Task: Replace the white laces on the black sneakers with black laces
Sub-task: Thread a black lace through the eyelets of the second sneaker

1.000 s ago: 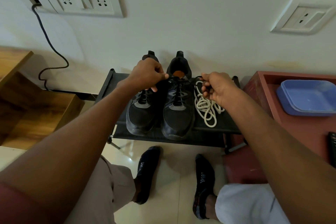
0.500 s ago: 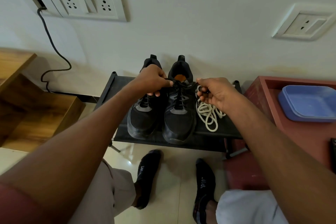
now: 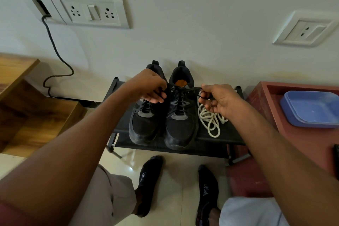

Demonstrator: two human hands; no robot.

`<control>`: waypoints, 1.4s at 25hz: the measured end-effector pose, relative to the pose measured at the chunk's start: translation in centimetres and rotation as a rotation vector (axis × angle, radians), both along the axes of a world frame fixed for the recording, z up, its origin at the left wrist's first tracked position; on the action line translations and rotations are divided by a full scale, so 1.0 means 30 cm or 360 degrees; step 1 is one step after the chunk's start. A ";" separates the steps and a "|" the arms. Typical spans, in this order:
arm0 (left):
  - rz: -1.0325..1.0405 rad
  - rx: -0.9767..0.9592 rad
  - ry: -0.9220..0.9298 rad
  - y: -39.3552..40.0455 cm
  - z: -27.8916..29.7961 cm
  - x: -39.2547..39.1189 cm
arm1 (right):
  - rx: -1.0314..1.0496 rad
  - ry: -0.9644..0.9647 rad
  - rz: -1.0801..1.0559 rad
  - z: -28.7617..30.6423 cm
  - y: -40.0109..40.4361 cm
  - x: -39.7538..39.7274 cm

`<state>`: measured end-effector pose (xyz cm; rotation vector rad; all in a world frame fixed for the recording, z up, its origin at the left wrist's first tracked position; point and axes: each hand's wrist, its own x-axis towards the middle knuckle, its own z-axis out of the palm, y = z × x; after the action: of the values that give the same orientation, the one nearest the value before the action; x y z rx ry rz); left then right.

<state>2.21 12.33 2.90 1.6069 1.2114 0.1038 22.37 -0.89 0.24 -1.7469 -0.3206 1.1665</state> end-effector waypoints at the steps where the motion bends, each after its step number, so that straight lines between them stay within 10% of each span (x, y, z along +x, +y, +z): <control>1: 0.0033 -0.0079 -0.0021 0.001 0.005 -0.001 | 0.0002 0.0038 -0.0003 0.003 -0.001 0.002; 8: 0.0026 -0.0124 -0.0014 0.016 -0.004 -0.006 | 0.0083 0.0003 -0.0065 -0.012 0.004 -0.001; 16: -0.0445 0.0498 0.0297 0.023 -0.052 -0.036 | 0.0048 -0.1191 0.0239 -0.081 -0.004 0.007; 23: -0.0177 0.1082 0.0623 -0.030 -0.073 0.031 | -0.0011 -0.1489 0.0221 -0.101 -0.004 0.038; 29: -0.0136 0.1023 0.0577 -0.048 -0.076 0.039 | -0.0125 -0.1275 0.0214 -0.090 -0.023 0.043; 35: 0.0061 0.0485 -0.0105 -0.092 0.027 -0.075 | -0.0062 -0.0973 0.0575 -0.016 -0.062 -0.056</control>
<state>-0.05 9.58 3.71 1.8270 1.2188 0.3786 20.68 -2.74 -0.24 -2.1117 -1.0181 0.8500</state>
